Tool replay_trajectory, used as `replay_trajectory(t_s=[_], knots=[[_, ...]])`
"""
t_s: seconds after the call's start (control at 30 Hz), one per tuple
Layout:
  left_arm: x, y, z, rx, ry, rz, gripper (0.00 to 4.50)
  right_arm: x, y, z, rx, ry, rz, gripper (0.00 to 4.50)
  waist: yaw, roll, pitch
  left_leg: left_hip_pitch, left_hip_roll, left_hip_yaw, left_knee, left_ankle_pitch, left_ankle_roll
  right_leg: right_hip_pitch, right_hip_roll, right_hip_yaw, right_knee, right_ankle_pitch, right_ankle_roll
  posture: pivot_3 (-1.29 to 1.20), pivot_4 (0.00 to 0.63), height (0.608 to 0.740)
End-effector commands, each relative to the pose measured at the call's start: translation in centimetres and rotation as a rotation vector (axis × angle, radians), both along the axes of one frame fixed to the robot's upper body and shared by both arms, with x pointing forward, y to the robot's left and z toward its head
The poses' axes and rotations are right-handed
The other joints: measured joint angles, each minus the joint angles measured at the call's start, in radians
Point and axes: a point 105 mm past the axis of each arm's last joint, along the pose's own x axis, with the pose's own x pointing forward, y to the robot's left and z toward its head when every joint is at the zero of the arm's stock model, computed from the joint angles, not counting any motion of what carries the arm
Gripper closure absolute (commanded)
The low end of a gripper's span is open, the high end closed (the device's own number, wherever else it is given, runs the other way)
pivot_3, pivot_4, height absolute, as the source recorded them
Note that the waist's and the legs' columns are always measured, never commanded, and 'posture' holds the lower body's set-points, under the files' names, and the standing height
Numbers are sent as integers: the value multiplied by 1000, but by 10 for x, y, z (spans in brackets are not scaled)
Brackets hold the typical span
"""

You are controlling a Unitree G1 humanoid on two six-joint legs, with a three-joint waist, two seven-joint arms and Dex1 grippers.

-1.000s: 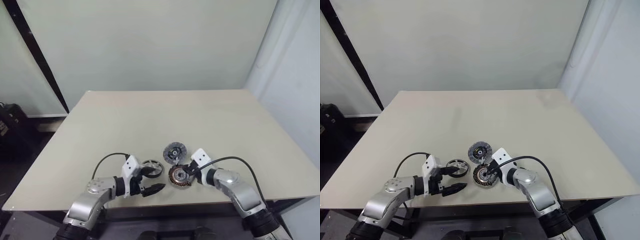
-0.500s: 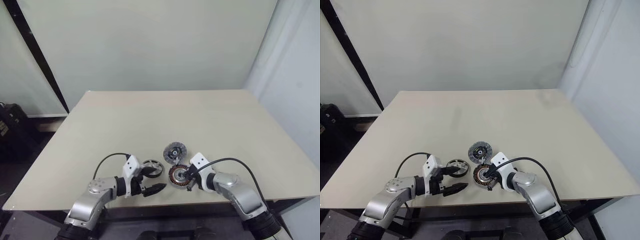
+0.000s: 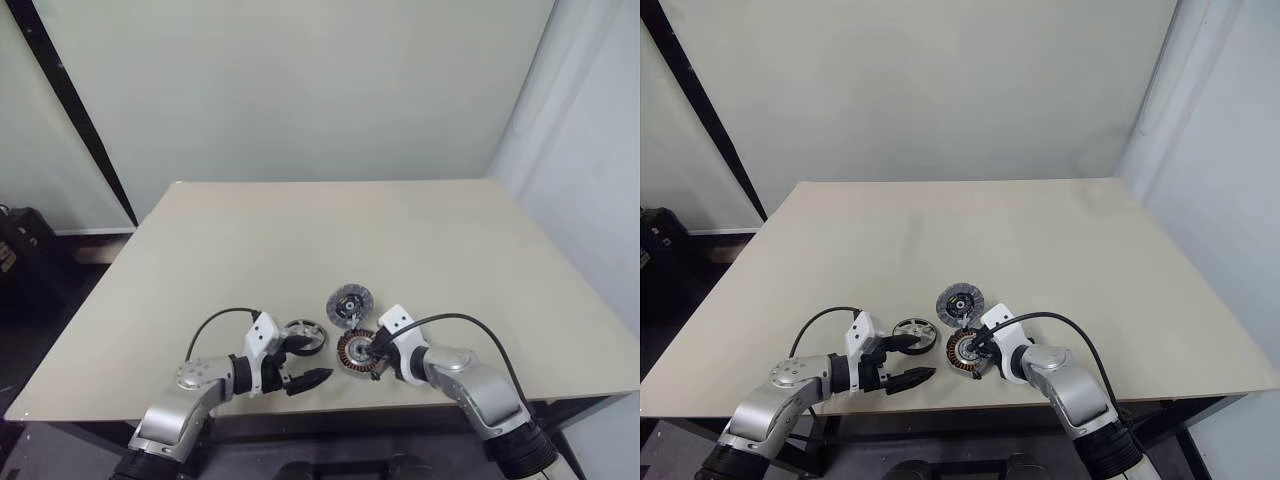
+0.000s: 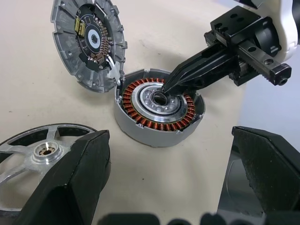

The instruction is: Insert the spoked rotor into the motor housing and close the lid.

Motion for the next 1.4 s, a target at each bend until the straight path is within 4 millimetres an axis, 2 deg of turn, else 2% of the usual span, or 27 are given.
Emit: replay_trajectory(t_s=[0.03, 0.23, 0.27, 0.33, 0.4, 0.7, 0.73, 0.8, 0.83, 0.97, 1.27, 1.4], knots=[[5, -1, 11, -12, -54, 0, 0, 6, 4, 19, 33, -54, 3, 4440, 0, 0, 0, 0, 0, 0, 0, 0, 0, 0, 0, 0, 0, 0, 0, 0, 0, 740], [6, -1, 11, -11, -54, -1, 0, 7, 6, 22, 38, -59, -5, 4440, 0, 0, 0, 0, 0, 0, 0, 0, 0, 0, 0, 0, 0, 0, 0, 0, 0, 740], [6, -1, 11, -10, -55, -1, 0, 5, 6, 22, 37, -46, 6, 4270, 0, 0, 0, 0, 0, 0, 0, 0, 0, 0, 0, 0, 0, 0, 0, 0, 0, 740], [6, -1, 11, -10, -55, -1, 0, 6, 7, 24, 45, -60, -4, 3875, 0, 0, 0, 0, 0, 0, 0, 0, 0, 0, 0, 0, 0, 0, 0, 0, 0, 740], [6, -1, 11, -10, -55, -1, 0, 7, 7, 25, 48, -69, -8, 3269, 0, 0, 0, 0, 0, 0, 0, 0, 0, -1, 0, 0, 0, 0, 0, 0, 0, 740], [6, -2, 11, -10, -57, 0, 0, 11, 9, 26, 47, -93, -16, 173, 0, 0, 0, 0, 0, 0, 0, 0, 0, -1, 0, 0, 0, 0, 0, 0, 0, 740], [6, -2, 11, -10, -57, 0, 0, 12, 9, 26, 47, -98, -18, 33, 0, 0, 0, 0, 0, 0, 0, 0, 0, -1, 0, 0, 0, 0, 0, 0, 0, 740], [6, -2, 11, -11, -58, 1, 0, 14, 9, 26, 47, -110, -26, 33, 0, 0, 0, 0, 0, 0, 0, 0, 0, -1, 0, 0, 0, 0, 0, 0, 0, 740], [6, -2, 11, -11, -58, 2, 0, 15, 9, 27, 48, -114, -30, 166, 0, 0, 0, 0, 0, 0, 0, 0, 0, -1, 0, 0, 0, 0, 0, 0, 0, 740], [6, -2, 12, -11, -58, 2, 0, 17, 9, 28, 50, -128, -34, 1333, 0, 0, 0, 0, 0, 0, 0, 0, 0, -1, 0, 0, 0, 0, 0, 0, 0, 740], [6, -1, 12, -9, -58, 1, 0, 15, 8, 26, 36, -134, -19, 4471, 0, 0, 0, -1, 0, 0, 0, 0, 0, -1, 0, 0, 0, 0, 0, 0, 0, 740], [6, -1, 12, -9, -58, -1, 0, 12, 11, 23, 25, -125, 2, 4471, 0, 0, 0, -1, 0, 0, 0, 0, 0, -1, 0, 0, 0, 0, 0, 0, 0, 740]])
